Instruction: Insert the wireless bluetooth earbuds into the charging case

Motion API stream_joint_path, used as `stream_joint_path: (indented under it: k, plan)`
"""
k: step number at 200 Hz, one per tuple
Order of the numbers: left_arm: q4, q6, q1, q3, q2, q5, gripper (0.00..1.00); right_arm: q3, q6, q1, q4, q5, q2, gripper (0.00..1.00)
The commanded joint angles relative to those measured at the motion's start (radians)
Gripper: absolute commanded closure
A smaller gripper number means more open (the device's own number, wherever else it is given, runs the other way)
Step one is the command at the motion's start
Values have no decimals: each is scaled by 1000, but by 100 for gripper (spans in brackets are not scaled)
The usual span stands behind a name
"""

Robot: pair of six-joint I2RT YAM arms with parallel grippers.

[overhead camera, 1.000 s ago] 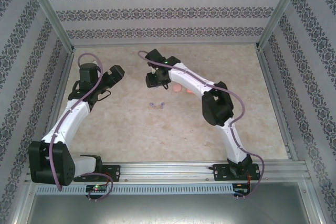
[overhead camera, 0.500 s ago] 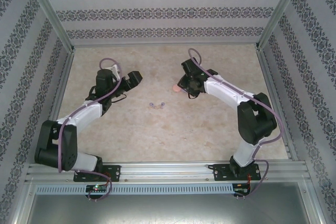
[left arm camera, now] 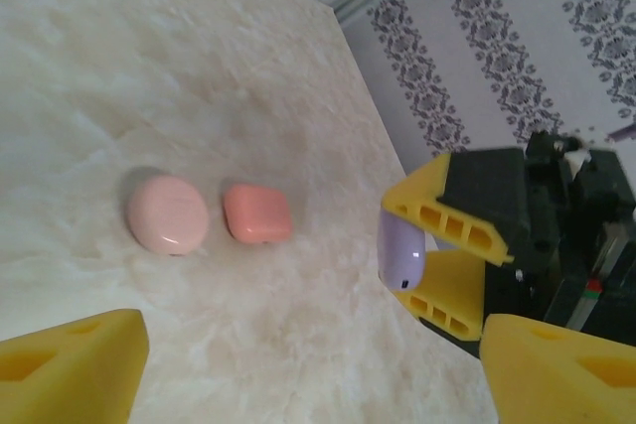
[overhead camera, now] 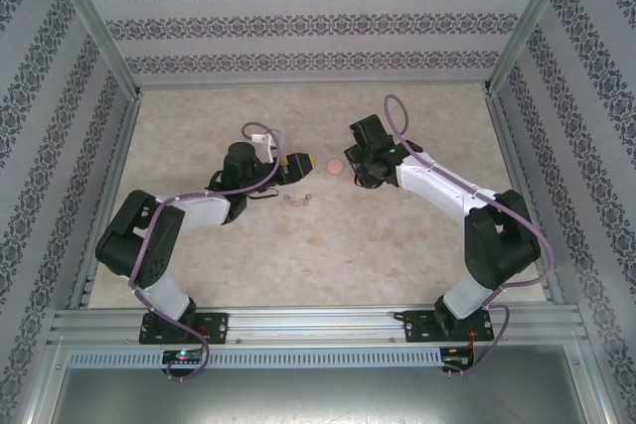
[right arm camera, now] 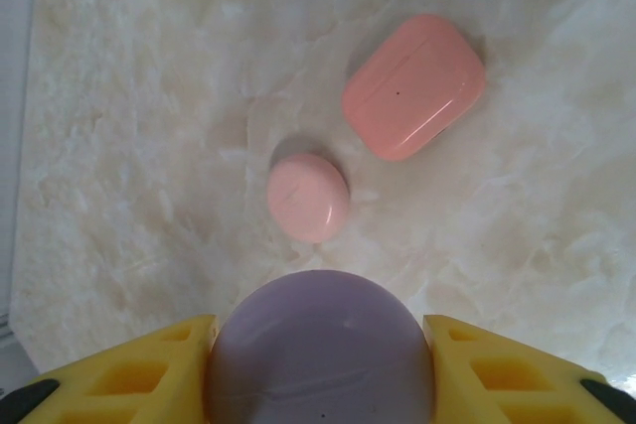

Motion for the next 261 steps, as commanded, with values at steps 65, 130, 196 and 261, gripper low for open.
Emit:
stream_joint_path:
  k: [65, 130, 196, 261]
  plan:
    - [232, -54, -117, 79, 162, -66, 31, -8, 84, 13, 81, -45, 4, 69]
    - [278, -81, -153, 159, 249, -71, 37, -13, 81, 14, 89, -51, -2, 70]
    - [300, -102, -174, 222, 307, -71, 45, -24, 73, 11, 103, -65, -9, 70]
    - [304, -108, -180, 250, 335, -72, 62, -35, 70, 8, 117, -71, -13, 71]
